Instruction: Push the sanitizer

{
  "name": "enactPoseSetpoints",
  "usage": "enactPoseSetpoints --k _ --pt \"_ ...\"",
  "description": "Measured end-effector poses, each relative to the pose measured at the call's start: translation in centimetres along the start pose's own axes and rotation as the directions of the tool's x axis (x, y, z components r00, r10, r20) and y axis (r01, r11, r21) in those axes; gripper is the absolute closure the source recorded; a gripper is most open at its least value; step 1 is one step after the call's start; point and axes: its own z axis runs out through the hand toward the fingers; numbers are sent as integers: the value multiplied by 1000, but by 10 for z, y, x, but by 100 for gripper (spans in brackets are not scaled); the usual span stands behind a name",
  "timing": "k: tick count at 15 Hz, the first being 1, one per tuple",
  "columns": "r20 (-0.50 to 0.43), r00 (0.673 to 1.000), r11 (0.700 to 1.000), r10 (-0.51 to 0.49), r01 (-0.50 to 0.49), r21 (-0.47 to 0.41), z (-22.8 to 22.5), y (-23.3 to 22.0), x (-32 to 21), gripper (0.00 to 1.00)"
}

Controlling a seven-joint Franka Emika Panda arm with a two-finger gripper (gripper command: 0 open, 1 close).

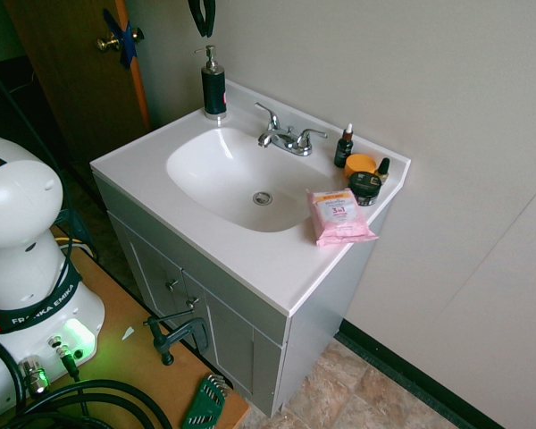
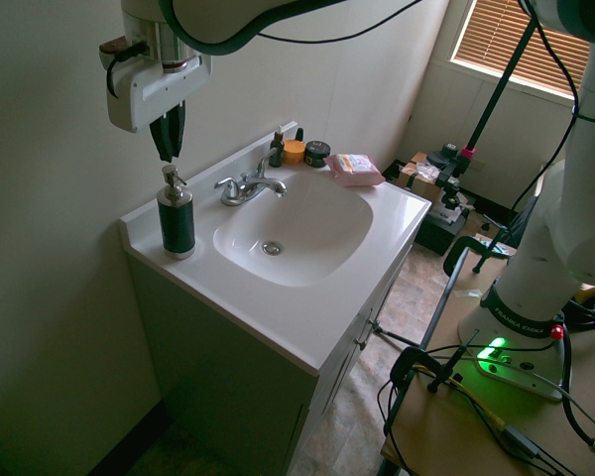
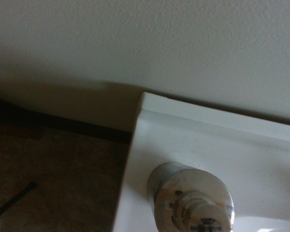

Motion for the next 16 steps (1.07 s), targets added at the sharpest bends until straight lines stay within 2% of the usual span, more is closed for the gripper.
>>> enactPoseSetpoints --k 7,16 --pt "0 1000 1000 13 -13 -21 18 -8 9 100" --pt "-2 1000 999 22 -22 -36 25 6 4 100"
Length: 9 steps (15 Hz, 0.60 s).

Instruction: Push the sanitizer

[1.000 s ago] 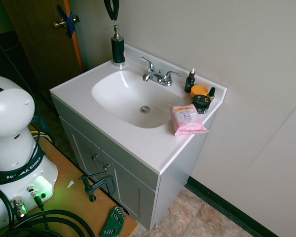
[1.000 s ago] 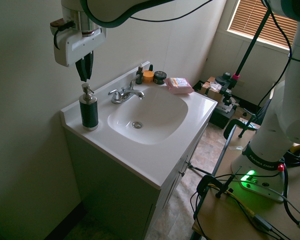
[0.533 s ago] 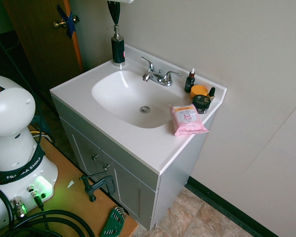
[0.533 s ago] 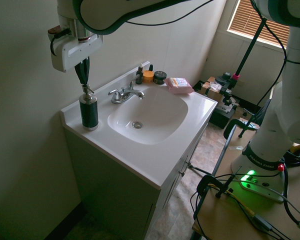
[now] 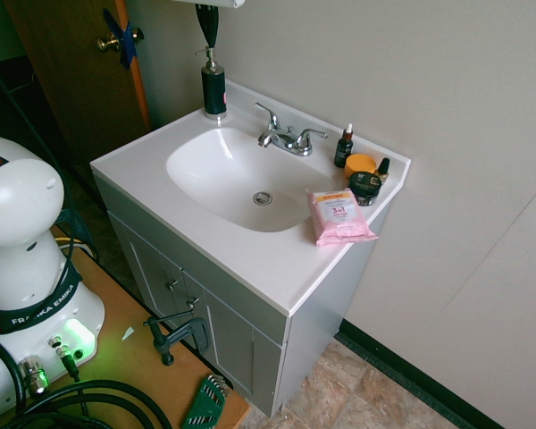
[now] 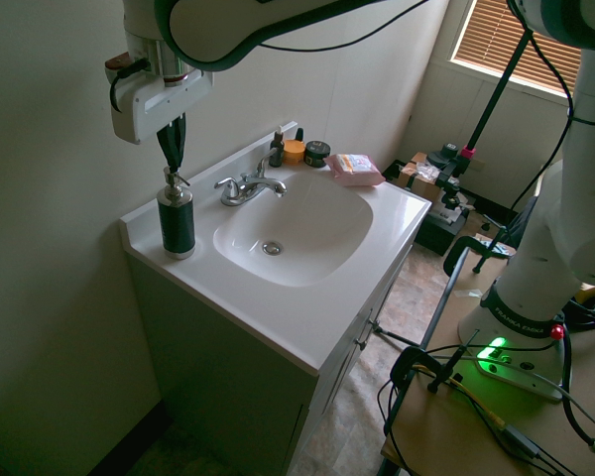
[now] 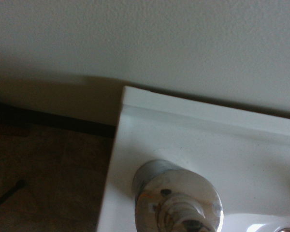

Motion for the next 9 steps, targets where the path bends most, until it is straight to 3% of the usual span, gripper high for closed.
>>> enactPoseSetpoints --k 9 --pt "-24 1000 1000 -15 15 -11 6 -3 -11 100"
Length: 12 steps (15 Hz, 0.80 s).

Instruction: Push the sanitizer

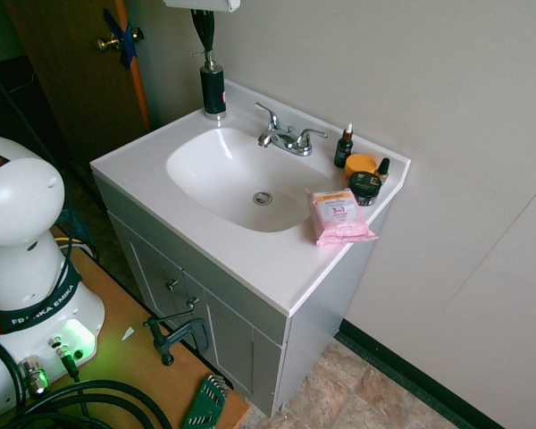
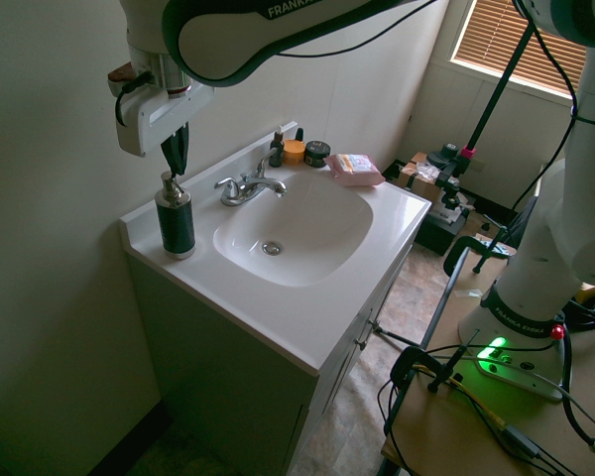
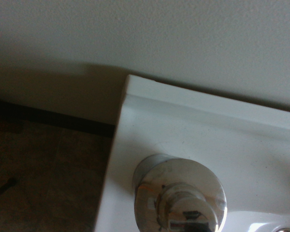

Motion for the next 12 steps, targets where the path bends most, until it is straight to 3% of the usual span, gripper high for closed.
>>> enactPoseSetpoints --k 3,4,8,12 --pt "-5 999 999 40 -39 25 -12 12 15 100" --pt "-6 998 998 57 -57 39 -19 23 23 0" --pt "7 995 993 96 -96 61 -37 87 29 0" --pt "38 992 992 119 -120 36 -15 154 9 0"
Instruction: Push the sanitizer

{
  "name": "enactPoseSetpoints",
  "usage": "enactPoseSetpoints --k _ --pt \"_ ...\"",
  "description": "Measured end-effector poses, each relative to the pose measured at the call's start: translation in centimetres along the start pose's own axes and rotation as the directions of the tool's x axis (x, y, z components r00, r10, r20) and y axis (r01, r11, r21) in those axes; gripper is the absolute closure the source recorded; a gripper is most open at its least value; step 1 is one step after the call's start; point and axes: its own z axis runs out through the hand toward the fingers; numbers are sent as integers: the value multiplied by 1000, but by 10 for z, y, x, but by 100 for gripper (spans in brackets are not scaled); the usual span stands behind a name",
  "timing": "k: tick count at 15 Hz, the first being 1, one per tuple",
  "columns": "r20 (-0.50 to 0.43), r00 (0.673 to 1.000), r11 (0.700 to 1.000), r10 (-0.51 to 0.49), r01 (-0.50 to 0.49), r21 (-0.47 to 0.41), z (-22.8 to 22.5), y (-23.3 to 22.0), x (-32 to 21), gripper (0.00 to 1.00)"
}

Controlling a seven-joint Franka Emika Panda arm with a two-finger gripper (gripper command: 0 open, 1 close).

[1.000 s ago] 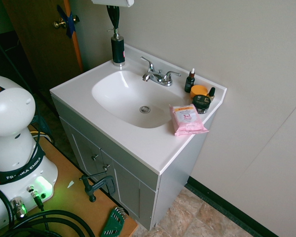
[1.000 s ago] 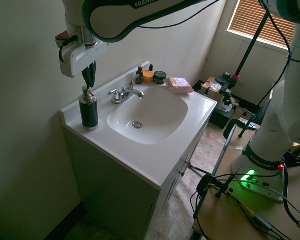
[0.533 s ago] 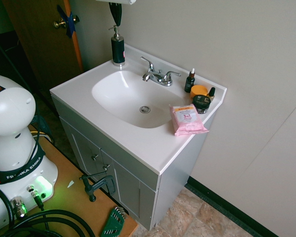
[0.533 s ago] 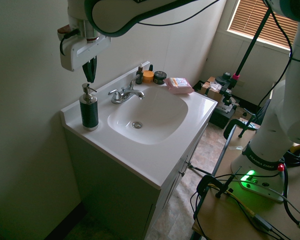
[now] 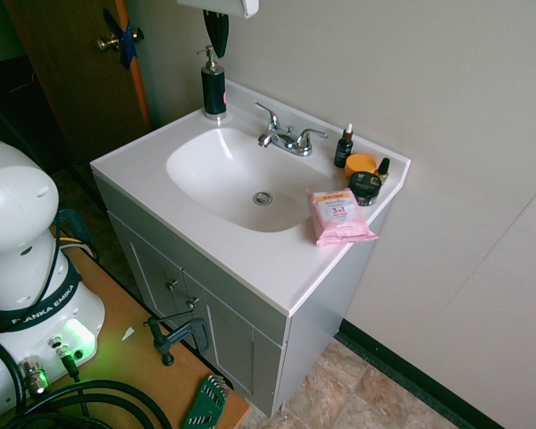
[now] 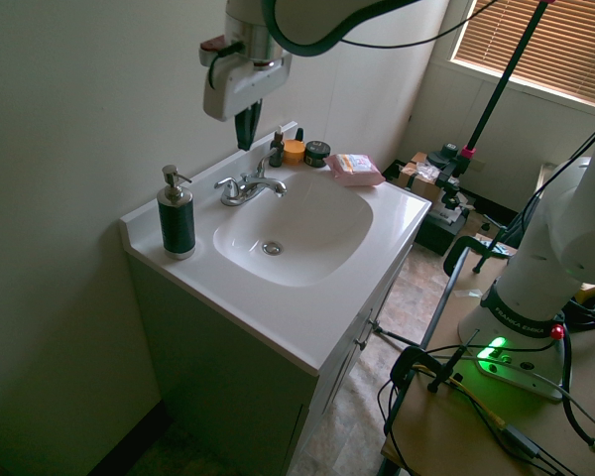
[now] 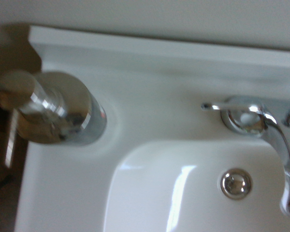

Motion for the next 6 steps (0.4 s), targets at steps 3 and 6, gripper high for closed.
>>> enactPoseSetpoints --k 3,6 --pt "6 1000 1000 21 -21 -2 11 49 -7 0" --pt "31 999 1000 29 -29 -10 21 87 -13 0"
